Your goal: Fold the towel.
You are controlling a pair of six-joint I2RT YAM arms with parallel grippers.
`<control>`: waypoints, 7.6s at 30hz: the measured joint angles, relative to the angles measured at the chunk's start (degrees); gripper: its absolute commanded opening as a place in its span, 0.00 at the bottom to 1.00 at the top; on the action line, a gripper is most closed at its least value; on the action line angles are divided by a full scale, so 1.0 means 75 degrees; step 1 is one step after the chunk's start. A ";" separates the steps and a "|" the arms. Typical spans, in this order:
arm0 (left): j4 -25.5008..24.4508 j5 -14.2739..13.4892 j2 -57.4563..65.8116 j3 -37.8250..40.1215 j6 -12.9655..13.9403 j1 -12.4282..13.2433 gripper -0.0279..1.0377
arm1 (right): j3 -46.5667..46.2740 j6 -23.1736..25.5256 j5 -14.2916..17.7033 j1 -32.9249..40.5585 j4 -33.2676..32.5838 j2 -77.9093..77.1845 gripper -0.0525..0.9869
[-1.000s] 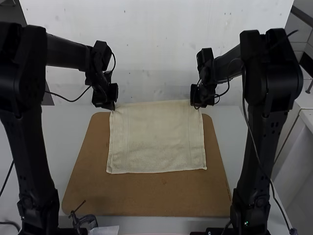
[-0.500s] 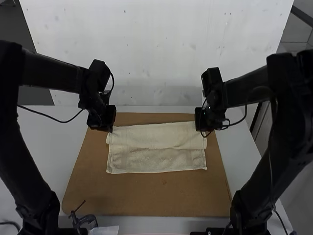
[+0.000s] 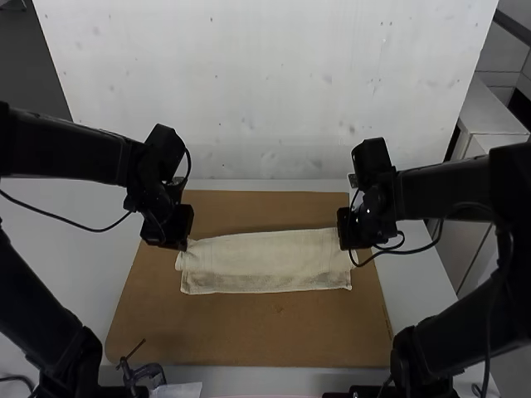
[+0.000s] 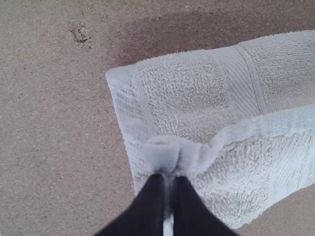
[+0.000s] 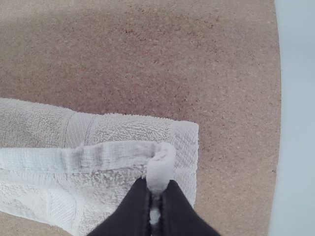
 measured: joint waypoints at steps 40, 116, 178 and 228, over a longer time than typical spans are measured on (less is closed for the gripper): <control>0.1352 -0.0204 0.2052 0.0443 0.0061 0.0154 0.04 | -0.0154 0.0012 0.0012 0.0044 0.1915 0.2116 0.06; 0.0697 0.0213 0.0560 0.0312 0.0463 0.1364 0.95 | 0.0423 0.0906 -0.0863 -0.0545 0.1209 0.3322 0.06; 0.0414 0.0207 -0.1000 -0.0883 0.1244 0.2576 0.95 | 0.4444 0.3048 0.1032 0.4631 -0.1475 0.5018 0.06; 0.0819 0.0210 -0.0970 -0.1037 0.1265 0.2553 0.95 | 0.4715 0.3121 0.1078 0.4607 -0.1559 0.5056 0.06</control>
